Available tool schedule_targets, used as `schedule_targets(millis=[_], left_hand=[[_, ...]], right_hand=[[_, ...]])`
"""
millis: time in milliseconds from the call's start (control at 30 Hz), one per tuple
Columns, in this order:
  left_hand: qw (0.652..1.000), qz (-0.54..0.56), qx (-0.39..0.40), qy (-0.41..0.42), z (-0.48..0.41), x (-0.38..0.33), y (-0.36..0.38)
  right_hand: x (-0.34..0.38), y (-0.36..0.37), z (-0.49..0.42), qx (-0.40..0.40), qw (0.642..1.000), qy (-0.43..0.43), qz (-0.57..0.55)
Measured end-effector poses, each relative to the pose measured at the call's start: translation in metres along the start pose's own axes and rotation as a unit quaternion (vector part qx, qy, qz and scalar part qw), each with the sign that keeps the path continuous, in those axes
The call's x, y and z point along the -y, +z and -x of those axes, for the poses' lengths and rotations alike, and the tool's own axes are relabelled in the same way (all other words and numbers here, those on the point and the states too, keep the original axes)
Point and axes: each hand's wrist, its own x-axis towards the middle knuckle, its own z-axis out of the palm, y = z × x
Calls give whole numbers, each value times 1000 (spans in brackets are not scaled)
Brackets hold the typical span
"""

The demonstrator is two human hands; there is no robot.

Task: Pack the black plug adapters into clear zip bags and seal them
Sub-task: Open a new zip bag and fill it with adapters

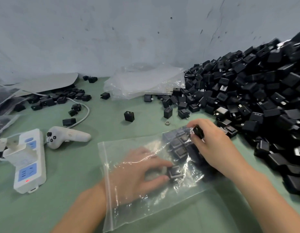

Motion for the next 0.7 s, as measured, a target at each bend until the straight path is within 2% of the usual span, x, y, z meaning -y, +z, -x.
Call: schedule_targets(millis=[100, 300, 400, 500, 700], left_hand=[[1000, 16, 10, 2, -7, -1, 8], [999, 38, -27, 27, -22, -10, 13], [998, 11, -38, 49, -29, -14, 18], [997, 7, -66, 33, -32, -18, 24], [996, -20, -73, 40, -38, -21, 27]], right_hand=[[-4, 1, -1, -3, 1000, -6, 10], [-9, 1, -1, 2, 1000, -4, 23], [-8, 0, -1, 5, 1000, -7, 25], [-7, 0, 1, 16, 999, -7, 29], [-7, 1, 3, 31, 998, -24, 45]])
